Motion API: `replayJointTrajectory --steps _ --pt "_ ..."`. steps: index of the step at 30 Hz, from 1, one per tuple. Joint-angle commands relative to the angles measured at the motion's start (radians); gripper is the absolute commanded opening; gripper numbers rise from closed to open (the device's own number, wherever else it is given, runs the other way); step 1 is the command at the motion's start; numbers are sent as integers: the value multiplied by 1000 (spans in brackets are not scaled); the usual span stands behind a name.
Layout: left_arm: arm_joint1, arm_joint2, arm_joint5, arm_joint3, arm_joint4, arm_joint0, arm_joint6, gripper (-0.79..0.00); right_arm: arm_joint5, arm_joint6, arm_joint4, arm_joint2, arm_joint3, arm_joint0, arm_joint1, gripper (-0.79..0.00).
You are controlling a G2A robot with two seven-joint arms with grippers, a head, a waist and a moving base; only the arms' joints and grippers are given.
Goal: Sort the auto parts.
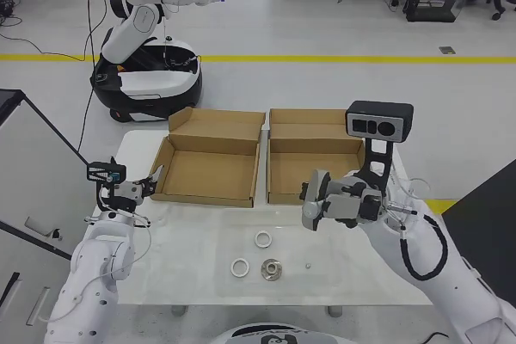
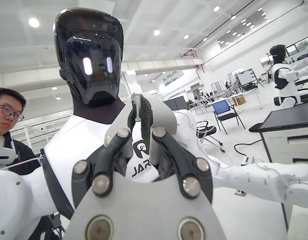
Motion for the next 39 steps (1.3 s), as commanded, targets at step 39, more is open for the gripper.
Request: replayJointTrajectory --steps 39 --pt "0 0 0 0 0 0 0 0 284 -25 -298 267 32 -89 43 -785"
